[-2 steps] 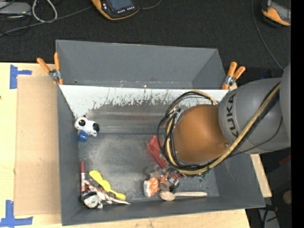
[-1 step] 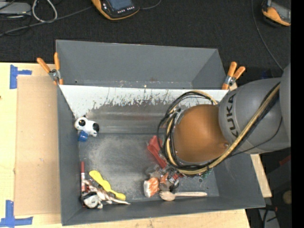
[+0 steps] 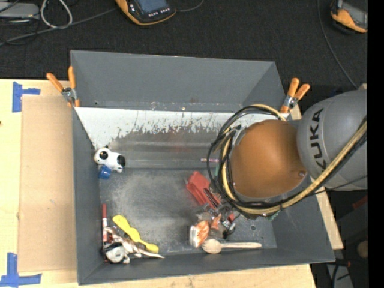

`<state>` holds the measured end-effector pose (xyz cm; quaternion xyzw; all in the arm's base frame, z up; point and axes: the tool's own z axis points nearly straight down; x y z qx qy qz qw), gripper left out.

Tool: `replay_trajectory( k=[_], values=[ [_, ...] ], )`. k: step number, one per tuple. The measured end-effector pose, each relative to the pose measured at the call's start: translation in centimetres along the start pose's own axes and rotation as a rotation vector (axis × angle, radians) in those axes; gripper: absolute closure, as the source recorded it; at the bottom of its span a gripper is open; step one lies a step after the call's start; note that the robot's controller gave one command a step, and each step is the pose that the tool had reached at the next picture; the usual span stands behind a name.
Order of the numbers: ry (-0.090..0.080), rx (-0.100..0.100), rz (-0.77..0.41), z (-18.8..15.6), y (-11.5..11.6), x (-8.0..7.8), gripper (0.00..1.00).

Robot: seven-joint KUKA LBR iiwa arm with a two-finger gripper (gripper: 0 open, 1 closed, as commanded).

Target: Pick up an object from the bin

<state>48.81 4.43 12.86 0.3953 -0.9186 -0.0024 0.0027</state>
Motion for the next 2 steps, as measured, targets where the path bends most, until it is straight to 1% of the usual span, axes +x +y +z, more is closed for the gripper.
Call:
replay_trajectory(
  k=[1,2],
  values=[
    [-0.005,0.003,-0.023,-6.3,0.1,-0.9,1.00],
    [0.003,-0.005,-0.008,-11.6,1.3,-0.9,1.00]
  ],
)
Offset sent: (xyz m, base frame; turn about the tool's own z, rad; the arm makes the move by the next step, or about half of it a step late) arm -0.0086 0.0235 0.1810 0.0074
